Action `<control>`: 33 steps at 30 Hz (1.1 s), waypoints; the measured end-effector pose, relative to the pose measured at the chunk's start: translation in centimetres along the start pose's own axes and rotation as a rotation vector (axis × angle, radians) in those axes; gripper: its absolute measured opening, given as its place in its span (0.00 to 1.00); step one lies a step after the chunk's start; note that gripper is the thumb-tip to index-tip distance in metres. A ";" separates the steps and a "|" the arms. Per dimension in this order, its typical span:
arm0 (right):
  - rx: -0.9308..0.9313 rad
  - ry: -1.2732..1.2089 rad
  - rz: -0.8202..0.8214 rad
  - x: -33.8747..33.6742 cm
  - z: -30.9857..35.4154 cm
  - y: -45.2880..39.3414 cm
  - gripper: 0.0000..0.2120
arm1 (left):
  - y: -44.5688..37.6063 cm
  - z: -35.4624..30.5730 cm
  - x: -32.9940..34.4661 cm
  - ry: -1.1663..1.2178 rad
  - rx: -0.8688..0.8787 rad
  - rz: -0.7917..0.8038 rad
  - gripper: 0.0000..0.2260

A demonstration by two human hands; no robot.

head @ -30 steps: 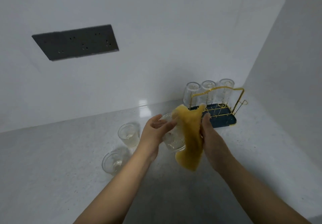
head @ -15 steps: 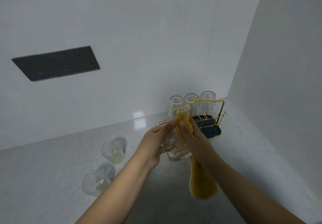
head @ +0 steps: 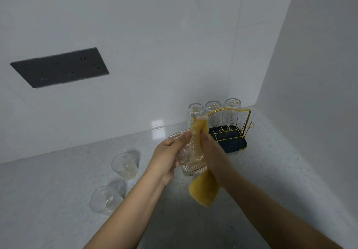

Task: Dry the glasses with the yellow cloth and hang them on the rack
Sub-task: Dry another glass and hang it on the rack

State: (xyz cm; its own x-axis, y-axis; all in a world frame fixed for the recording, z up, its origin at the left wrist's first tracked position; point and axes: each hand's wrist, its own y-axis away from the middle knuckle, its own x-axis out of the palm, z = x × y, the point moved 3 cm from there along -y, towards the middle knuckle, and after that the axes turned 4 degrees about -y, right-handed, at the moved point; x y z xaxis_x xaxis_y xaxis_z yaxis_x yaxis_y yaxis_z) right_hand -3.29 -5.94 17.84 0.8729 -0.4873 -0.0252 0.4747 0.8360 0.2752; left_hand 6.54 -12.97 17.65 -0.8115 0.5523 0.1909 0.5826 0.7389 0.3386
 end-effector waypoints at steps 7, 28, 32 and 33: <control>-0.047 -0.060 -0.036 1.2 -0.7 0.5 0.33 | -0.4 -0.3 0.2 0.001 0.037 -0.113 0.21; -0.055 -0.271 -0.105 0.0 0.7 -0.4 0.20 | 0.2 -1.3 1.1 -0.478 0.244 -0.157 0.33; -0.104 -0.321 -0.193 -0.5 1.7 -0.5 0.20 | 0.7 -0.3 1.2 -0.309 0.251 -0.099 0.33; -0.085 -0.354 -0.206 -0.4 1.8 -0.7 0.23 | 0.7 0.0 1.4 -0.252 0.249 -0.051 0.32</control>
State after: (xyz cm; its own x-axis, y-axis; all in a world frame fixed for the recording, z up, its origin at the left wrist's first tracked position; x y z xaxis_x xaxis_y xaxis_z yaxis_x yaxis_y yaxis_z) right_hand -4.21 -6.78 19.38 0.6730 -0.6907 0.2647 0.6557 0.7227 0.2187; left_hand 5.78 -11.70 18.18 -0.8210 0.5672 -0.0646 0.5601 0.8222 0.1010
